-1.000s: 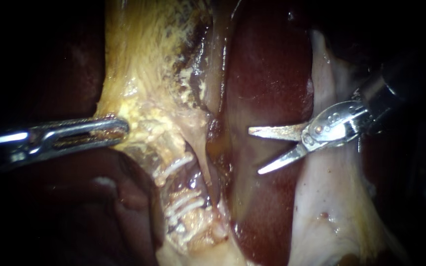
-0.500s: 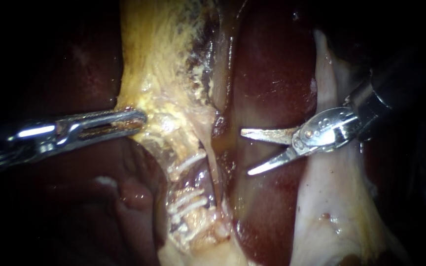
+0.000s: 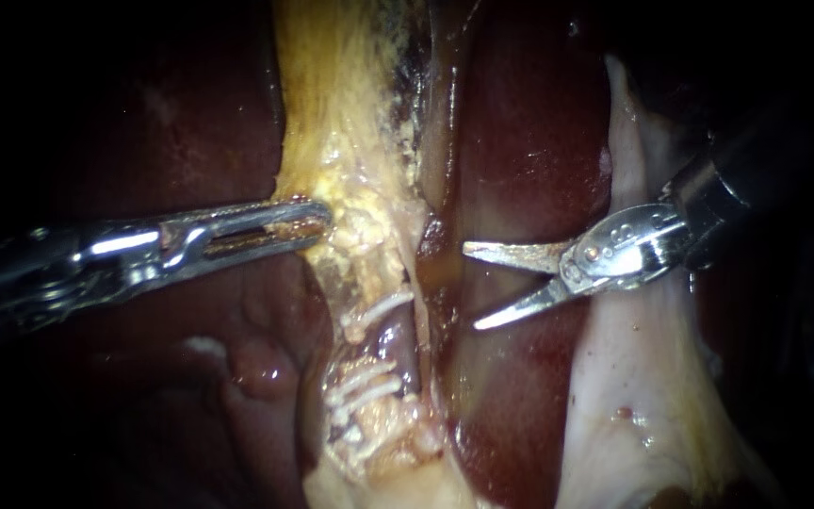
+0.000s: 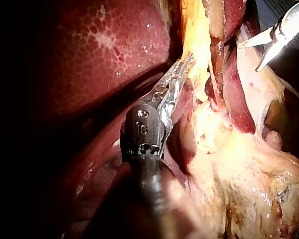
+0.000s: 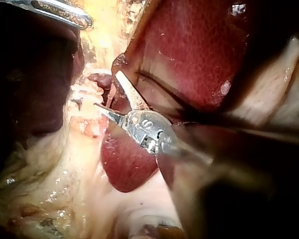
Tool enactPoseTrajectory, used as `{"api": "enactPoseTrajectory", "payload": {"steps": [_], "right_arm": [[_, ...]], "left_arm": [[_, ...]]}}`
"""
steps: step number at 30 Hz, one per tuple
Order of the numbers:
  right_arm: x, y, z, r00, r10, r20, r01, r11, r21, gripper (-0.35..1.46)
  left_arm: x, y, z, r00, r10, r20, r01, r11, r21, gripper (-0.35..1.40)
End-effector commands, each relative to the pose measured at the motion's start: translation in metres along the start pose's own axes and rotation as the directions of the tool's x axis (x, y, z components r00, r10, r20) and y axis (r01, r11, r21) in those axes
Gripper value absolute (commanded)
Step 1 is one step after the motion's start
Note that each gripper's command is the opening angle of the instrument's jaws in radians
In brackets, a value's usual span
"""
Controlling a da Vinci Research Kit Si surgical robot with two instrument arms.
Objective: Go back from the cut left tube
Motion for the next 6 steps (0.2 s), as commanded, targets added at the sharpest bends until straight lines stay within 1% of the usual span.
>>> {"api": "enactPoseTrajectory", "payload": {"steps": [1, 6], "right_arm": [[0.0000, 0.0000, 0.0000, 1.000, 0.000, 0.000, 0.000, 1.000, 0.001, 1.43], [0.0001, 0.0001, -0.0002, 1.000, 0.001, -0.003, -0.001, 1.000, 0.000, 1.43]], "left_arm": [[0.0000, 0.0000, -0.0001, 1.0000, 0.000, -0.001, 0.000, 1.000, 0.000, -0.35], [0.0000, 0.0000, -0.0001, 1.0000, 0.000, -0.001, 0.000, 1.000, 0.001, -0.35]]}}
